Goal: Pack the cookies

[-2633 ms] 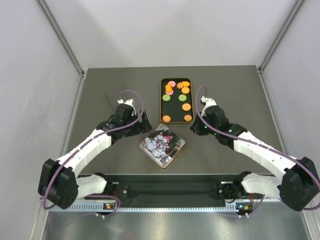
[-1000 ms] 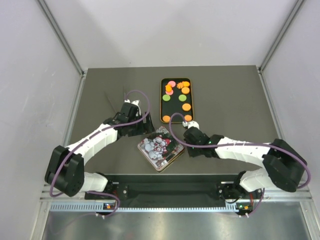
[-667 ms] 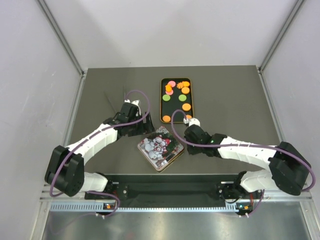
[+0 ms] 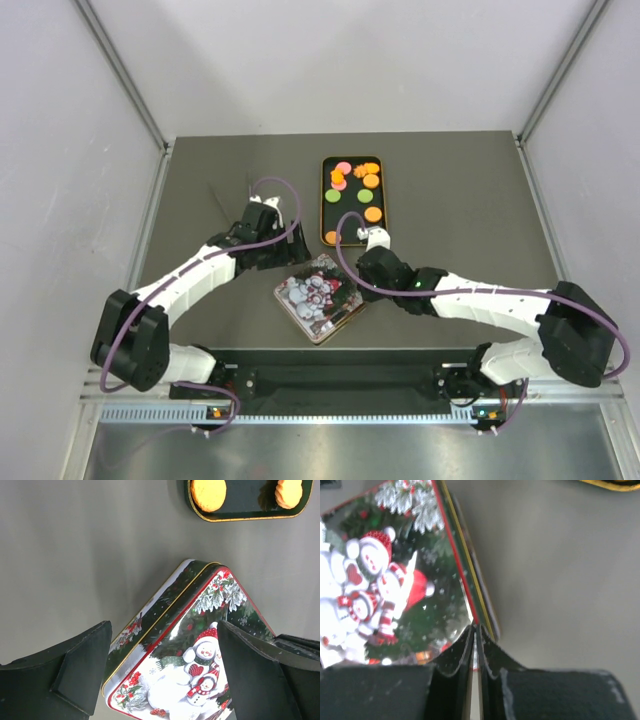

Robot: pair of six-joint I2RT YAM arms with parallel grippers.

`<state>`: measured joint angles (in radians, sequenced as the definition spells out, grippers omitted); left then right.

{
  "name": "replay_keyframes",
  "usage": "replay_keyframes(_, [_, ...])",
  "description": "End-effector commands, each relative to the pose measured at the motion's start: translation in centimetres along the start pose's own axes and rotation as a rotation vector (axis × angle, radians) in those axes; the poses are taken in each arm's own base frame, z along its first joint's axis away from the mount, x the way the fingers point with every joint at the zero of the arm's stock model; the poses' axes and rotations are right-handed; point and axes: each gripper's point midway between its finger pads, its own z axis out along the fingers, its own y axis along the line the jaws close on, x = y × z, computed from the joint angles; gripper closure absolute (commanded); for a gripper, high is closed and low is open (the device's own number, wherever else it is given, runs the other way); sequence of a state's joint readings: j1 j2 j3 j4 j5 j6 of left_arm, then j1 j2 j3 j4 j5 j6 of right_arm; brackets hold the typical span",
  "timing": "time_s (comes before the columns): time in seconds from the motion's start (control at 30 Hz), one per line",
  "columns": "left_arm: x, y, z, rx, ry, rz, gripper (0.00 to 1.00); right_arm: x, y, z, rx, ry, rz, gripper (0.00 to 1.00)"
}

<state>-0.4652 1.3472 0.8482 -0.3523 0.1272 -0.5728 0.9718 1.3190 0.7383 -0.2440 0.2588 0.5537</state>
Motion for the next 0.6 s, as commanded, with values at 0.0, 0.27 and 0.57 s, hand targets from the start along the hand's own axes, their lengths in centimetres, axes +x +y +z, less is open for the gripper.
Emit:
replay_keyframes(0.0, [-1.5,-1.1,-0.1,0.035,-0.035,0.025,0.09,5.0,-0.8,1.4,0.009,0.124,0.009,0.96])
replay_keyframes(0.27, [-1.8,-1.2,-0.2,0.037,-0.041,0.031,0.09,2.1,-1.0,0.0,0.025,0.057,-0.006,0.92])
replay_keyframes(0.57, [-4.8,-2.0,-1.6,0.021,-0.125,0.057,0.09,-7.7,-2.4,-4.0,-0.042,-0.162,0.076,0.35])
